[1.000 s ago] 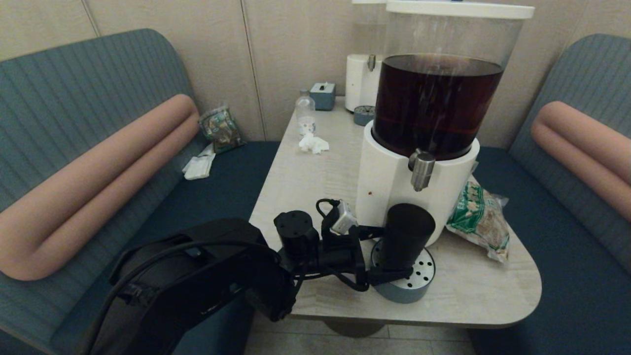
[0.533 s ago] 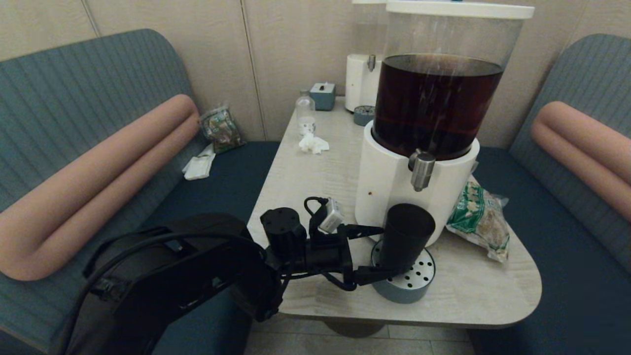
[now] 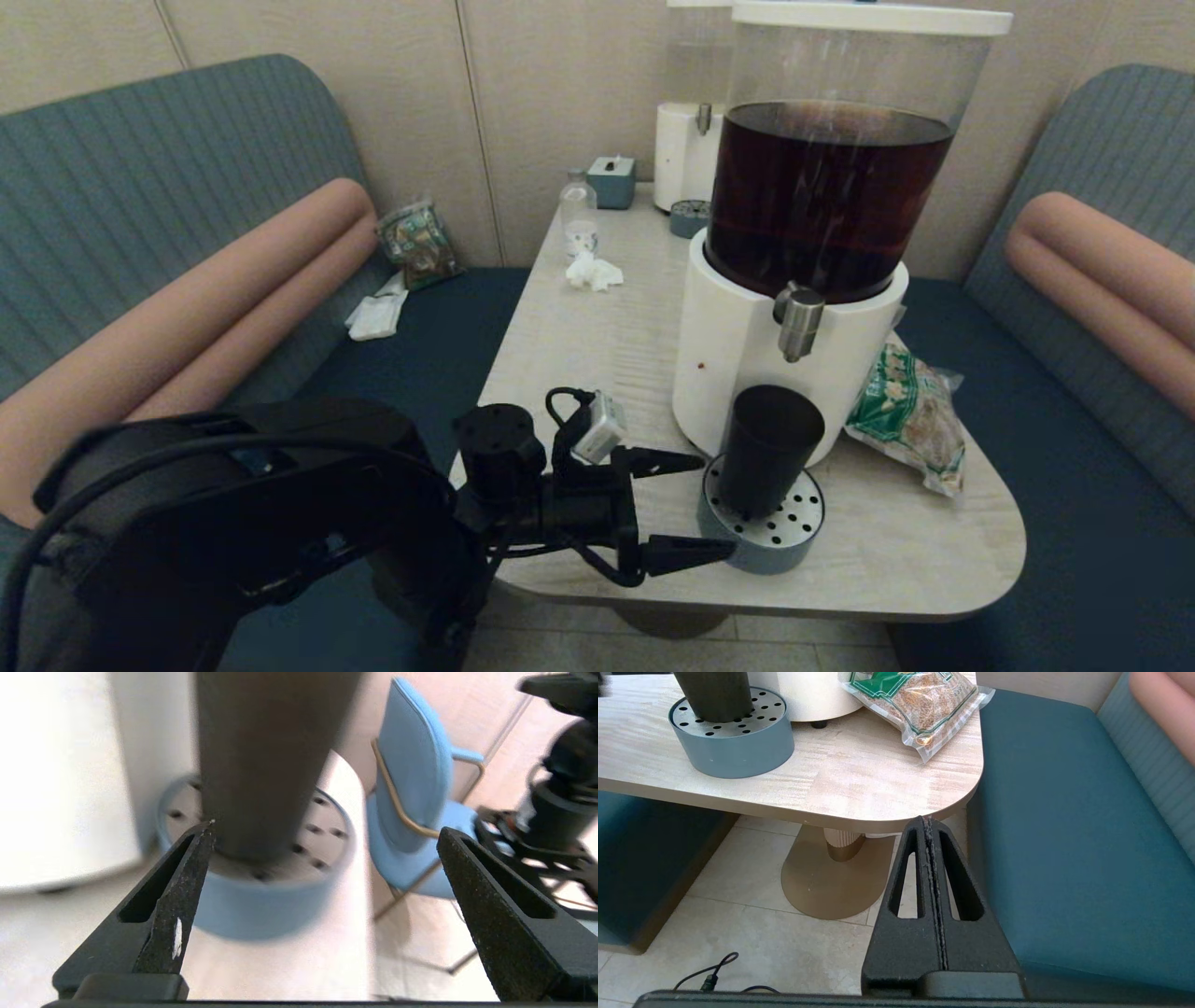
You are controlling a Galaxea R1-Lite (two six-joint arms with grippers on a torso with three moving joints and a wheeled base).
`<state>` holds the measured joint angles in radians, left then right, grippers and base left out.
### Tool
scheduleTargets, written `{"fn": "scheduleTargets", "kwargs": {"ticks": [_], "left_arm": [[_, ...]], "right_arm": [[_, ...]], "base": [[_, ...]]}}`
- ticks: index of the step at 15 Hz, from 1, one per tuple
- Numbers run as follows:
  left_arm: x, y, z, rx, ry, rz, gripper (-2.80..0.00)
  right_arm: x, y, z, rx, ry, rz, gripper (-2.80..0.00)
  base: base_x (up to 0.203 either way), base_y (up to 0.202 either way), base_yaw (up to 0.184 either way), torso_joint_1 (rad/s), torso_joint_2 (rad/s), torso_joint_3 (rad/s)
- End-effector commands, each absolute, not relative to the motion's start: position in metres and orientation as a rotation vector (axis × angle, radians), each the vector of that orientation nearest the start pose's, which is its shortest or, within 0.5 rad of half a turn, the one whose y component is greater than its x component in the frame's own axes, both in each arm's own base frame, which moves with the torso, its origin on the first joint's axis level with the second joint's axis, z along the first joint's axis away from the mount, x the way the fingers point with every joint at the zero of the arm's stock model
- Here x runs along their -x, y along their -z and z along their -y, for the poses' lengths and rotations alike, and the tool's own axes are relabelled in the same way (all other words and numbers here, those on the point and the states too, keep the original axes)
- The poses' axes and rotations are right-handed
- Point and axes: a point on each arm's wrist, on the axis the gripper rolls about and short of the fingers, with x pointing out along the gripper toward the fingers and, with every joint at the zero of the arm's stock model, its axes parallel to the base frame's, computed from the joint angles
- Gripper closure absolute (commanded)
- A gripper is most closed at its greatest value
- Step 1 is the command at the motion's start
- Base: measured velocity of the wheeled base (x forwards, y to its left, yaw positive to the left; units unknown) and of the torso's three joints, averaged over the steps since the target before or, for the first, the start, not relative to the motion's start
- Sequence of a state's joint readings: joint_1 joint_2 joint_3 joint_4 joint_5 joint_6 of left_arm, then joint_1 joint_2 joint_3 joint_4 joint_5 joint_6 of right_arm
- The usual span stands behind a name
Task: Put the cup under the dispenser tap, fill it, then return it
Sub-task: Place it under the water dispenser, then turn on the faucet
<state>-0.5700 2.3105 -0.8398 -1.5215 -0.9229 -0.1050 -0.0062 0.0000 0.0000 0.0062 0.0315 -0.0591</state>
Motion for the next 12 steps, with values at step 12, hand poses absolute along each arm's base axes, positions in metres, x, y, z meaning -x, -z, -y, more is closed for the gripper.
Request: {"fn": "scheduleTargets", "kwargs": {"ticks": [12], "left_arm": [[-0.18, -0.185, 0.007, 0.081, 0.635, 0.224, -2.8]], "right_arm": [[0.023, -0.075, -0.001, 0.061, -0.025, -0.005, 0.0]], "base": [[0.0, 0.0, 0.0, 0.0, 0.0, 0.0]]}}
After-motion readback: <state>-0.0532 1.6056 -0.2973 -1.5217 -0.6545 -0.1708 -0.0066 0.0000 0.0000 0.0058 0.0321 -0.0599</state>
